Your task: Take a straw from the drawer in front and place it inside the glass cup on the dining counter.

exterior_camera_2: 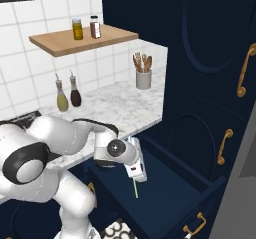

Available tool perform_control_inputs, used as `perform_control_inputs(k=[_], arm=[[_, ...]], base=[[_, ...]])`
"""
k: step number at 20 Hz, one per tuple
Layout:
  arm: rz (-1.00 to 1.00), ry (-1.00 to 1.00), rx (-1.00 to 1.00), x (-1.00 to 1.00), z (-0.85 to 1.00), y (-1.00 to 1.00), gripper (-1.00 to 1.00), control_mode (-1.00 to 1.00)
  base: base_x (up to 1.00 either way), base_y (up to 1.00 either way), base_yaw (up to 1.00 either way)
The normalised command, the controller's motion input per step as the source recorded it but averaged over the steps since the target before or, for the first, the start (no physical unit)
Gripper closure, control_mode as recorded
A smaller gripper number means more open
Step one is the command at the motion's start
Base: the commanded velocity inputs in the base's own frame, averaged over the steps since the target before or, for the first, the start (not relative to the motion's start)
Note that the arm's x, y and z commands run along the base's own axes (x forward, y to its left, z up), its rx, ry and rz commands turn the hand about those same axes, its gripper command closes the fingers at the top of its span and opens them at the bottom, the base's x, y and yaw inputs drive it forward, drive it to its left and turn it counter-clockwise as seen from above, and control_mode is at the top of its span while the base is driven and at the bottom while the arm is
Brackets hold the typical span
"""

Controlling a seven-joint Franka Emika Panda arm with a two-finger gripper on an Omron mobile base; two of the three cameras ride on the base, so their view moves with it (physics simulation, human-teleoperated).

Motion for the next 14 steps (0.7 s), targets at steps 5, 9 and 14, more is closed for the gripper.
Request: perform_control_inputs(k=[5, 9, 14], arm=[[0.03, 0.2, 0.25, 0.0, 1.0, -0.37, 1.0, -1.0], [0.01, 0.19, 0.25, 0.0, 1.0, -0.24, 1.0, -1.0], [0.0, 0.06, 0.18, -0.16, 0.93, -0.08, 1.0, -1.0]], base=[[0.0, 0.0, 0.0], [0.0, 0.0, 0.0], [0.0, 0.0, 0.0]])
